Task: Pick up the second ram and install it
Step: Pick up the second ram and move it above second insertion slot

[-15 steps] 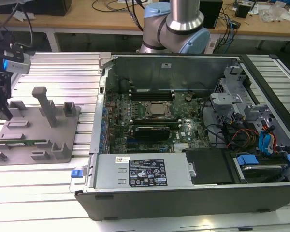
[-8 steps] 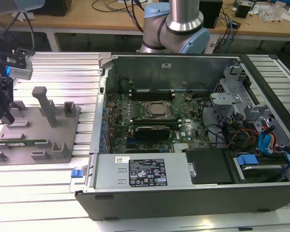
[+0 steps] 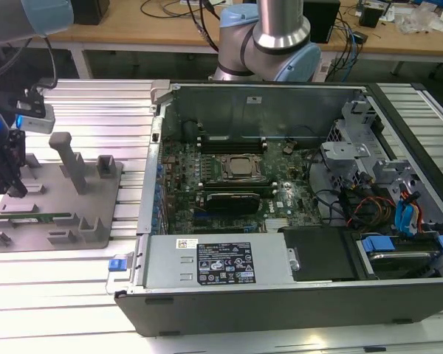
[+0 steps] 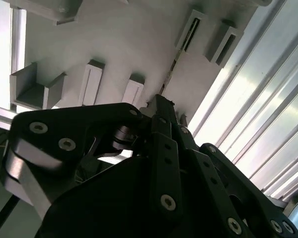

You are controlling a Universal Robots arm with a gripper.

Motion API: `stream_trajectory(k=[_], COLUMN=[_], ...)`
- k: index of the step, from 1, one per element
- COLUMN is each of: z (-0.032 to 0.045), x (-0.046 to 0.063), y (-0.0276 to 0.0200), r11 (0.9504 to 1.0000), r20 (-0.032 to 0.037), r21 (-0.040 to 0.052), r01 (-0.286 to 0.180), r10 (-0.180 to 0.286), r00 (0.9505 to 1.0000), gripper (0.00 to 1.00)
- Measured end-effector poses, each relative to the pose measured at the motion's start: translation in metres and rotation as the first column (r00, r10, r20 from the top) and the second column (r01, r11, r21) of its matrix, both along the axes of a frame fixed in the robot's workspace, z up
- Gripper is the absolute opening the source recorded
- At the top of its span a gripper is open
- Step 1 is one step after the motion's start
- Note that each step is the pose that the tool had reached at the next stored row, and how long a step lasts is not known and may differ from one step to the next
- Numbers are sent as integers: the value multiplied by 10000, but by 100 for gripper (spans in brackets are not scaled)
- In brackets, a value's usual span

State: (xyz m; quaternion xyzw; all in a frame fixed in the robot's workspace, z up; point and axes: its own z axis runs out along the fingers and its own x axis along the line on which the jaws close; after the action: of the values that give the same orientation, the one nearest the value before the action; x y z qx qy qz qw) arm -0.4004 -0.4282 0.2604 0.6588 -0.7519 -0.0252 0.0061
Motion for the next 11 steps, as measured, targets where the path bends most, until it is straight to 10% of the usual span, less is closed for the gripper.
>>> stream_trajectory(k=[11], z=[-199], x=[-5], y=[-10], r11=[9982], r20=[-1], r21=[0], r01=[-597], r10=[597], r00=[9982], gripper=[8])
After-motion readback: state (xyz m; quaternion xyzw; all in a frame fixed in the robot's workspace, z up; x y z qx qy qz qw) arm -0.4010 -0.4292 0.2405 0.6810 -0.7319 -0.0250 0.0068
